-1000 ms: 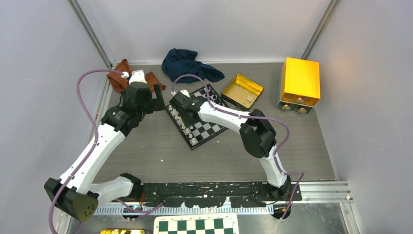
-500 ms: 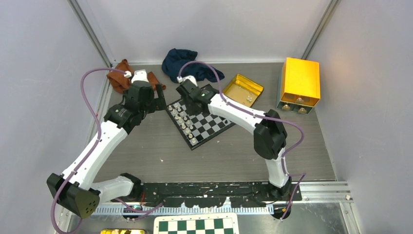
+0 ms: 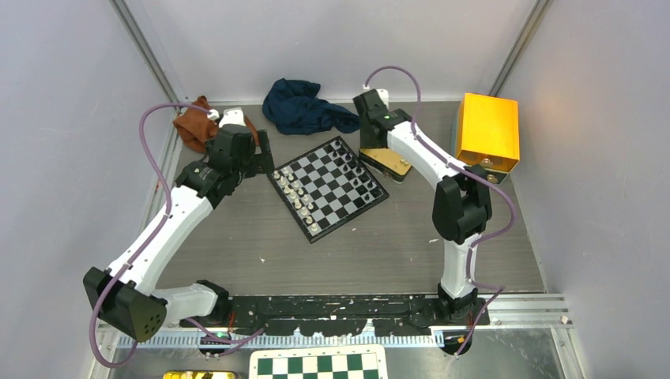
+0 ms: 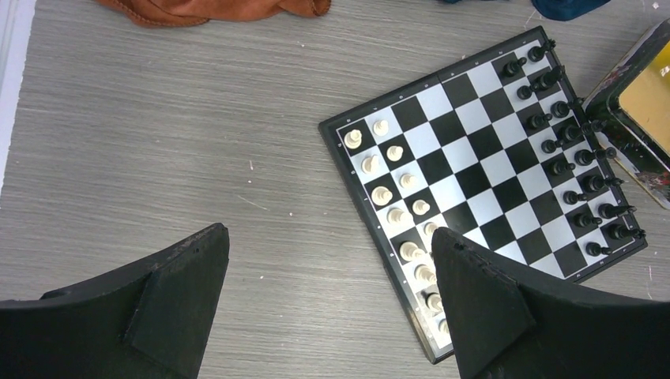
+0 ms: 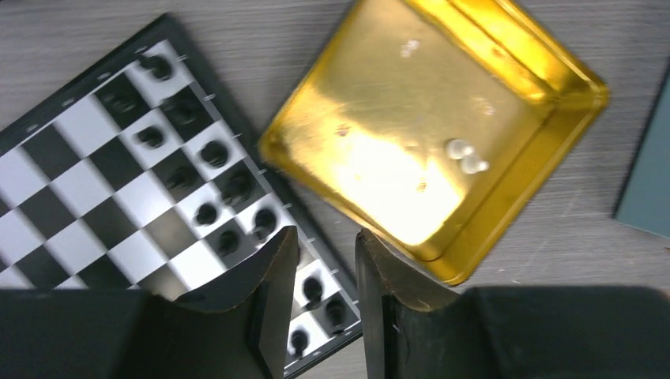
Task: Set up the chess pieces on the board
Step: Pick up the chess piece from the storage box.
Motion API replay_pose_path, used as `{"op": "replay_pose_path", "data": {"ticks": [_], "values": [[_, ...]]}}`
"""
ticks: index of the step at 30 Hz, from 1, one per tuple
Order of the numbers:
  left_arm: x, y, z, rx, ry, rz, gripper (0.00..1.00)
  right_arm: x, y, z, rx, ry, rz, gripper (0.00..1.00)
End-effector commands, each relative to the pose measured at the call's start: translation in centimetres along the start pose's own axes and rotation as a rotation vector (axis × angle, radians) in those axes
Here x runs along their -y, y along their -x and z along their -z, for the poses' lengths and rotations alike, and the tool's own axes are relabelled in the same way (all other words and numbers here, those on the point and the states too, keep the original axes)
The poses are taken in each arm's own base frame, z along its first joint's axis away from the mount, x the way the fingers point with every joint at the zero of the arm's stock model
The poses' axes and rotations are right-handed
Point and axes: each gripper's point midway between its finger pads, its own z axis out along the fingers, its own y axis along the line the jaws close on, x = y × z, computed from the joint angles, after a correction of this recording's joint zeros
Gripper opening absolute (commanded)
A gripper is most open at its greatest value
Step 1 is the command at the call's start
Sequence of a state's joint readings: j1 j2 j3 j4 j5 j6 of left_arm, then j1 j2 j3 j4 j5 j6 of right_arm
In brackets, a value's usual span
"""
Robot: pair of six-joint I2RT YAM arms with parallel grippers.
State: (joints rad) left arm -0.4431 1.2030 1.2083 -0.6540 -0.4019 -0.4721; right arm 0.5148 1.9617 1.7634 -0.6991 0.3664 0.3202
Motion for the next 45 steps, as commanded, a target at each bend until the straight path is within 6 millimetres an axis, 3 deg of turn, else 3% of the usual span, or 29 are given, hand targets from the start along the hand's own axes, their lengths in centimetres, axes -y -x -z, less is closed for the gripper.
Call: {"op": "replay_pose_path", "data": {"ticks": [1,8,19,35,45], "values": [[1.1,2.4,0.3,0.064,-0.034,0.042,0.99,3.9,2.4,-0.5,0.057,-0.055,-0.089,0.39],[1.2,2.3,0.0,0.058,-0.028,0.036,0.99,7.8,2.1,-4.0,0.026,-0.109,-0.153,0.43],[1.2,2.1,-0.4,0.051,-0.016,0.030,0.99,10.8,0.3,-7.7,-0.048,-0.149,-0.181,0.45],[1.5,2.0,-1.4,0.038,-0.005,0.023,0.99,12.2,-1.4,-10.7,-0.102,-0.157,-0.202,0.45],[1.5,2.0,-1.9,0.030,0.004,0.011,0.99,12.0,-1.8,-11.8,-0.119,-0.144,-0.210,0.44]]}}
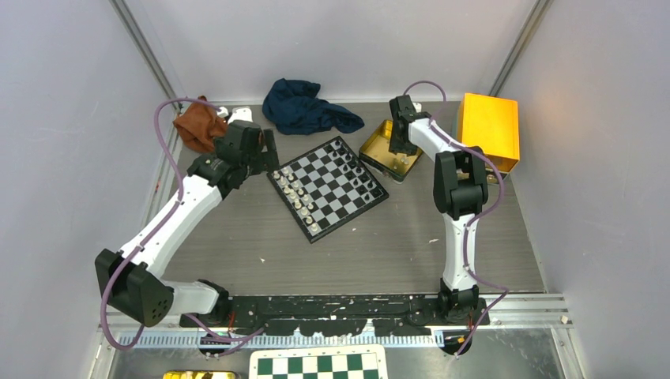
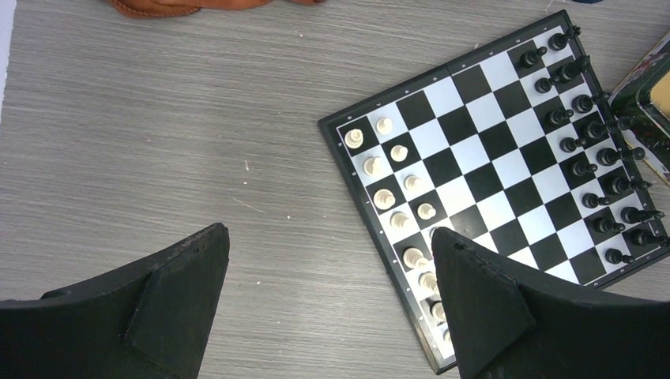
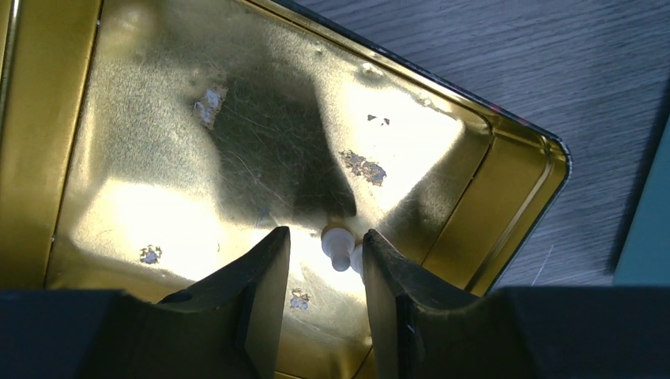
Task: Set up the chess pieces on the board
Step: Pick up the chess piece from the storage box.
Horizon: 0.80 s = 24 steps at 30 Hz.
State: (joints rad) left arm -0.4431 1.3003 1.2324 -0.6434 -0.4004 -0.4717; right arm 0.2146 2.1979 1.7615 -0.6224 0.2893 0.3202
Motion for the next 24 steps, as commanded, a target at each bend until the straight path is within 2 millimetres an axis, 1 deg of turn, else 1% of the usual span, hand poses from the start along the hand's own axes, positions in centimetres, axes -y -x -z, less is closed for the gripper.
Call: {"op": "replay_pose_path", "data": {"ticks": [1,6,11,16,17,21,24], "values": [[0.8,2.9,0.6,0.082,-0.017,0.035,0.99,-0.7,2.3,0.4,0.060,0.030,-0.027,0.44],[0.8,2.9,0.5,0.081,-0.015,0.033,0.99,-0.7,1.9,0.1,0.047,0.027,-0.027,0.41],[0.8,2.8,0.4,0.080,-0.016,0.033,0.99,-0.5,1.8,0.2,0.045,0.025,-0.027,0.36],[0.8,2.8,0.4,0.079,-0.017,0.032,0.99,-0.4,2.0,0.4,0.051,0.020,-0.028,0.22],[0.8,2.8,0.4,0.079,-0.018,0.031,0.99,-0.4,2.0,0.4,0.052,0.018,-0.028,0.17],[0.8,2.9,0.5,0.081,-0.018,0.029,0.99,-0.4,2.4,0.8,0.064,0.019,-0.031,0.04],[0.7,3.0,0.7,0.084,-0.016,0.026,0.99,-0.3,2.9,1.4,0.077,0.018,-0.036,0.01]]}}
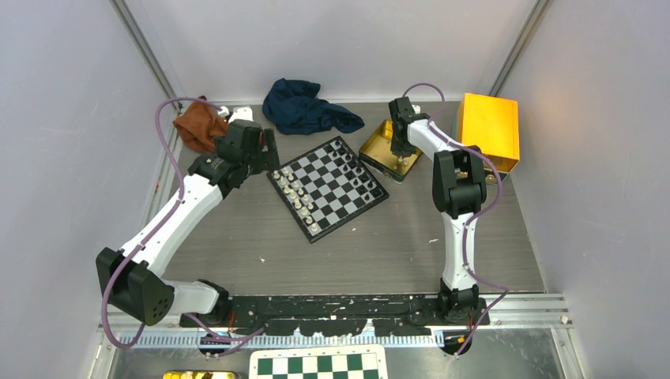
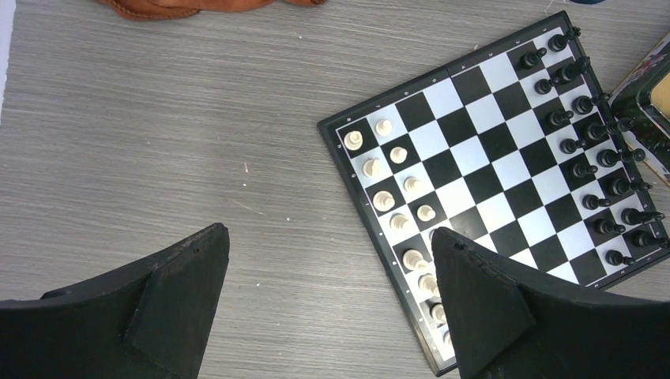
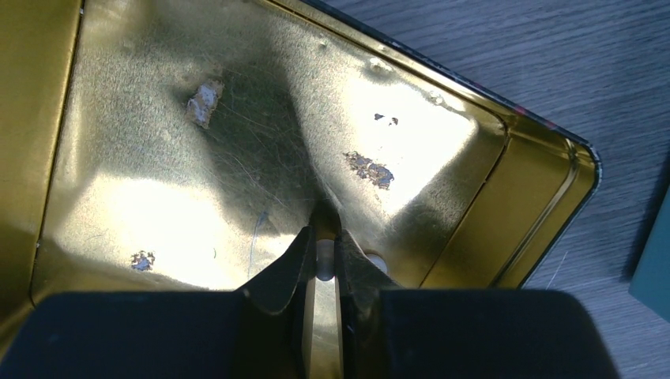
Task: Set up the chess pieces on the board
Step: Pick up the chess piece from the storage box, then place the chess piece on the chessboard.
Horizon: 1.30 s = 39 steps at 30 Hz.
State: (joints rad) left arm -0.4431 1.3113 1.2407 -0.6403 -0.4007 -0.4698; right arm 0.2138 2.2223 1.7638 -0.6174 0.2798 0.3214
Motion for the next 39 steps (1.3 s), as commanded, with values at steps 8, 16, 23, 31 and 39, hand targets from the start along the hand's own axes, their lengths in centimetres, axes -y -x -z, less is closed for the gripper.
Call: {"op": "replay_pose_path", "data": {"ticks": [8,16,23,31,39], "values": [[0.0,3.3,2.0,0.110,-0.014,0.027,0.99,-1.5,5.1,5.5,0.152,0.043,-0.014,0.01],[-1.0,3.2,3.3,0.135,-0.011,0.035,0.99,-6.5,2.6,10.6,0.183,0.123,0.115,0.01],[-1.5,2.9,4.0,0.145,-0.014,0.038,1.00,-11.8,-2.6,15.3,0.199,0.220,0.243,0.01],[-1.7,2.9,4.4,0.154,-0.018,0.033,1.00,-17.4,-9.1,19.3,0.188,0.335,0.377,0.01],[-2.1,2.7,4.8,0.165,-0.016,0.028,1.00,-21.5,-14.7,20.5,0.178,0.395,0.484,0.01]]}}
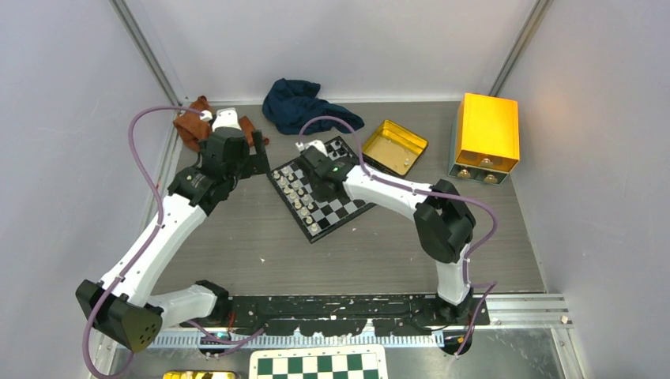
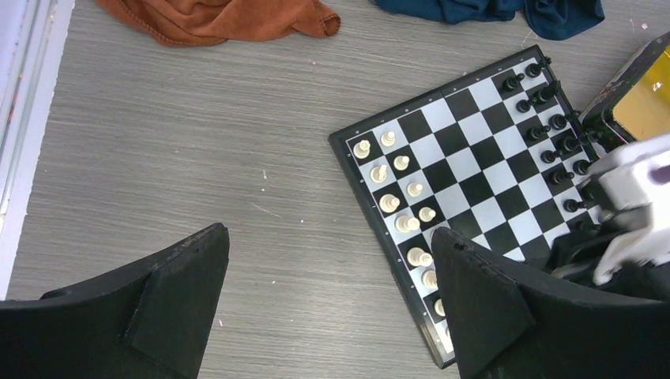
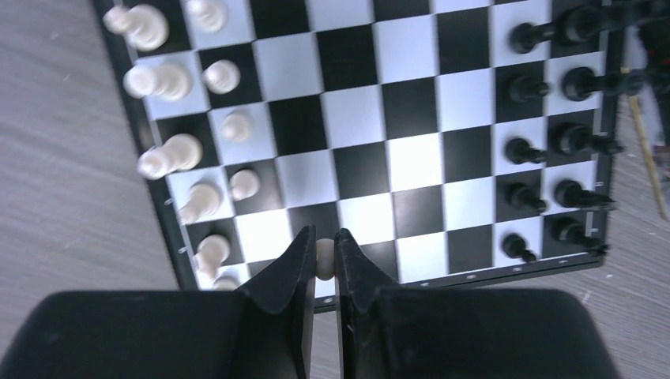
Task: Set up the chess pieces on the board
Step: Place the chess piece on the chessboard.
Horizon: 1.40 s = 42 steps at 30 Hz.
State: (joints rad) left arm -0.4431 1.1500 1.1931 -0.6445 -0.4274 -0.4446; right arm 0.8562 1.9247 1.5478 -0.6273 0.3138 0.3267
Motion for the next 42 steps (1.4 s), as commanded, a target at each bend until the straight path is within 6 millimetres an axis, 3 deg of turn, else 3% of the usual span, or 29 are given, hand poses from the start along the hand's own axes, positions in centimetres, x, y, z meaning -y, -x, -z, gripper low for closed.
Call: {"op": "replay_pose_path", "data": {"ticks": [1,7,11,25,37,42], "values": [[-0.3,1.5,1.0,0.067,-0.001,0.011,1.00,-2.5,0.8,1.1,0.069,0.031,0.004,0.01],[-0.6,1.3,1.1,0.070,0.003,0.009,1.00,-4.9,-0.4,0.4,0.049,0.048,0.053,0.01],[-0.7,1.2,1.1,0.070,0.008,0.006,1.00,-5.5,-1.2,-0.4,0.034,0.052,0.067,0.01],[-0.6,1.2,0.8,0.066,0.011,-0.003,1.00,-5.8,-3.1,-2.8,0.030,0.063,0.085,0.01],[-0.5,1.1,0.5,0.061,0.013,-0.009,1.00,-6.0,-3.5,-3.2,0.018,0.067,0.090,0.01],[-0.5,1.1,0.3,0.060,0.013,-0.011,1.00,-5.8,-3.6,-3.2,0.012,0.062,0.094,0.07]]}}
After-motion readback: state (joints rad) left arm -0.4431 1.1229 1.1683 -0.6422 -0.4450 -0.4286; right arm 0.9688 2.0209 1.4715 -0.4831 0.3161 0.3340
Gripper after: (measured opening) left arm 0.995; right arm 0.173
